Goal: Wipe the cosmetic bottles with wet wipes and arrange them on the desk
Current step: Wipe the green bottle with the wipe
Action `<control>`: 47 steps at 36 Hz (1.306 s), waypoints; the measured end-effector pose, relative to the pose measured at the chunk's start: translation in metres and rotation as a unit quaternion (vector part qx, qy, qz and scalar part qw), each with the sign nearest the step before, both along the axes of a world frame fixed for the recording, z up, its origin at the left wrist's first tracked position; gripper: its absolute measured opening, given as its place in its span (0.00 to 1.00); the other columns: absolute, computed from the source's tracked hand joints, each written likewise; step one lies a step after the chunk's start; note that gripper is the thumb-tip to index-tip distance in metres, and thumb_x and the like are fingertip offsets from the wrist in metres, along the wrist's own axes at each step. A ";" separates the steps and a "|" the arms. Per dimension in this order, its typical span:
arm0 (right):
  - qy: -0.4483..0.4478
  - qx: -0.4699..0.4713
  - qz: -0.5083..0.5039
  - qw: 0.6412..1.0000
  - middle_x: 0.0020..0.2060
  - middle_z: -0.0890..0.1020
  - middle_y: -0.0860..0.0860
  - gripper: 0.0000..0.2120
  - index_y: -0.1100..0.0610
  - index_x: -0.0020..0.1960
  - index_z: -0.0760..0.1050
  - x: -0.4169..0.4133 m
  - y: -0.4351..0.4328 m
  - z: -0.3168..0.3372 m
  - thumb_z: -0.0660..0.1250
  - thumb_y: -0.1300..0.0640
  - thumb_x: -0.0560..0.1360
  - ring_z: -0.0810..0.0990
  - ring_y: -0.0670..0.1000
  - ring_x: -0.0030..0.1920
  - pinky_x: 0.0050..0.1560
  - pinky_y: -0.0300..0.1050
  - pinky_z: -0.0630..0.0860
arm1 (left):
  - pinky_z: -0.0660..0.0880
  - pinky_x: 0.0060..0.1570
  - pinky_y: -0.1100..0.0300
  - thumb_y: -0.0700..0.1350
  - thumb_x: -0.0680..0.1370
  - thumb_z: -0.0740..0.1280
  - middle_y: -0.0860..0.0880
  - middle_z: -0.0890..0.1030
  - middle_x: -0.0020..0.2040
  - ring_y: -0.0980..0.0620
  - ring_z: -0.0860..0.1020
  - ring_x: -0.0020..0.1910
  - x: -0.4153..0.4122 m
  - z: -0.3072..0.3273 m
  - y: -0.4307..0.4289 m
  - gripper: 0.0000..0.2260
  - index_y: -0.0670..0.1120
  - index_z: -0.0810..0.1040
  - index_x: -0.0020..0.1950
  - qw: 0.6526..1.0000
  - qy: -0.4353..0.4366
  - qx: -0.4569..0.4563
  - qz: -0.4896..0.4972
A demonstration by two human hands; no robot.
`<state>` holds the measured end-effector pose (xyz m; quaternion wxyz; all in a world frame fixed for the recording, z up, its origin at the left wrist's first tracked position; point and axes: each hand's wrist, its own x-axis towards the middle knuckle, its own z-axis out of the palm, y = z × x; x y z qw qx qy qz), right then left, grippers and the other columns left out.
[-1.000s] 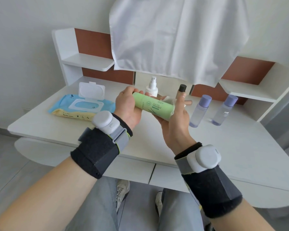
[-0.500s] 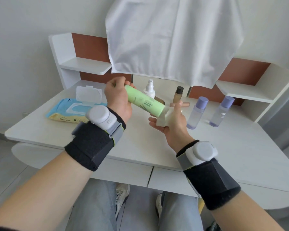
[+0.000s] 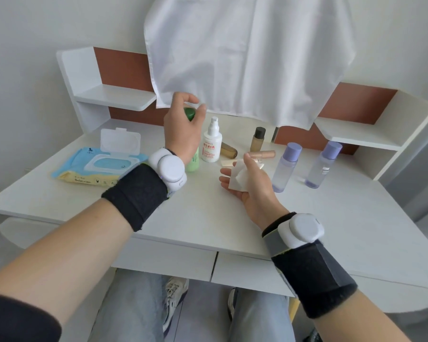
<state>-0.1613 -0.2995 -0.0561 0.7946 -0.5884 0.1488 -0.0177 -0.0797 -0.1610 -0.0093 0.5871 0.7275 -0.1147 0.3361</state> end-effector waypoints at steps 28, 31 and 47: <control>-0.044 0.044 0.045 0.997 0.46 0.85 0.55 0.22 0.59 0.56 0.77 -0.014 0.001 0.009 0.54 0.43 0.82 0.84 0.55 0.44 0.44 0.47 0.79 | 0.69 0.41 0.68 0.35 0.72 0.66 0.54 0.79 0.42 0.56 0.75 0.39 -0.040 -0.008 -0.007 0.06 0.45 0.79 0.43 0.959 -0.060 0.234 -0.150; -0.053 -0.017 0.044 0.997 0.45 0.85 0.50 0.25 0.54 0.54 0.77 -0.020 0.003 0.009 0.50 0.36 0.81 0.85 0.53 0.41 0.35 0.46 0.77 | 0.75 0.45 0.61 0.37 0.73 0.67 0.50 0.79 0.47 0.55 0.77 0.43 -0.048 -0.021 -0.010 0.08 0.44 0.79 0.51 0.913 -0.014 0.339 -0.227; -0.037 0.027 0.156 0.987 0.50 0.84 0.60 0.37 0.59 0.59 0.76 -0.035 -0.009 0.009 0.43 0.31 0.78 0.83 0.61 0.44 0.40 0.52 0.80 | 0.67 0.36 0.57 0.42 0.75 0.69 0.45 0.73 0.36 0.49 0.70 0.35 -0.066 -0.029 -0.018 0.10 0.35 0.74 0.42 0.914 0.169 0.256 -0.265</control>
